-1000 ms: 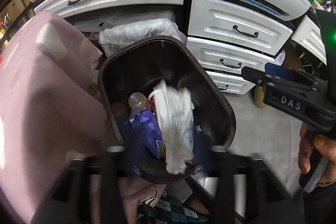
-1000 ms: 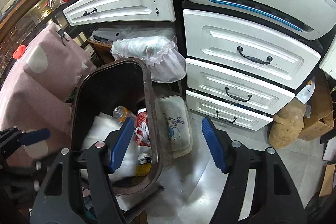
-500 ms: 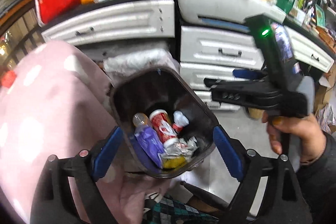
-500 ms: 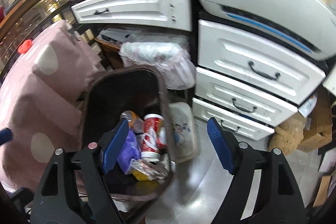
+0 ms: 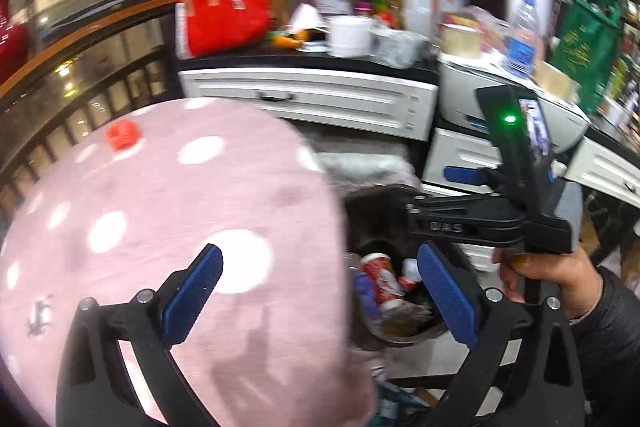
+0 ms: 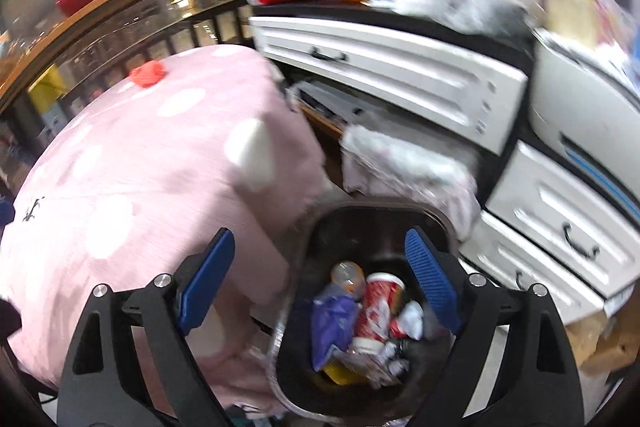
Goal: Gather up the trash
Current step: 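Move the right tool back over the table to the red mesh net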
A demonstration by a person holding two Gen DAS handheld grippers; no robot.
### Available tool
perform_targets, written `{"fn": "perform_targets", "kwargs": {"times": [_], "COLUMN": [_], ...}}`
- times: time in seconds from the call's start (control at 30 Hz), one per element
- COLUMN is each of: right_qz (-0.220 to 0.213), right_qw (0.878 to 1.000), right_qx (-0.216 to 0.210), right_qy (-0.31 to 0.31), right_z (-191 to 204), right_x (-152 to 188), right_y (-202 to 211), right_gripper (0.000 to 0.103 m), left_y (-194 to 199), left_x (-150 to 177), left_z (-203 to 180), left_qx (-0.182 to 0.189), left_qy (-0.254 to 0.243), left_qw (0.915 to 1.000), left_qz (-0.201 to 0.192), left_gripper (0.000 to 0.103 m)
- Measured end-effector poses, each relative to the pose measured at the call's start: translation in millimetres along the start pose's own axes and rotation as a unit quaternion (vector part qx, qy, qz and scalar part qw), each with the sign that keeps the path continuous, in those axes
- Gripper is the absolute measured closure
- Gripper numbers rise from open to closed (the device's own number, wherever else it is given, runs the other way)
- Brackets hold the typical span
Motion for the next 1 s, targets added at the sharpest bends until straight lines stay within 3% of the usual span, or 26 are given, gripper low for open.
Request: {"fn": "perform_targets", "kwargs": {"times": [0.33,0.53,0.77,1.0], "right_qz": [-0.013,0.015,0.057,0.084], "right_qw": [0.994,0.986,0.977,0.983], "right_qx": [-0.037,-0.071,-0.118,-0.089], "right_qy": [0.102,0.153,0.165,0.138], "right_z": [111.8,183.2,265.2,308.1], "right_x": [-64.0,-95.3,-149.1,-214.8], "right_y": [-12.4,-42.1,-95.1,-169.1], "right_gripper": [0.017,0.017,0.017,0.017], "left_y": [12.2,10.4,11.7,14.9], "left_x": [13.4,32.0,43.1,51.0], "left_z": [123.4,203.4,271.7,299.1], "left_qx": [-0.089,-0.140,-0.174,-0.194], "left_qy": [0.090,0.157,0.210,0.227], "left_qw": [0.9920,0.9776,0.9619,0.9543], "left_qz": [-0.004,0.001,-0.009,-0.018], "left_gripper": [0.006,0.006,0.006,0.006]}}
Point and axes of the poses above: each gripper's, at about its wrist camera, not at the fingertips, and y roughly against the way its jaws point, z to its left, x to its underside, the point moved 9 cm from there along -y, roughly the way its jaws point, and after that the axes turned 12 degrees about z, right-handed, at the moved point
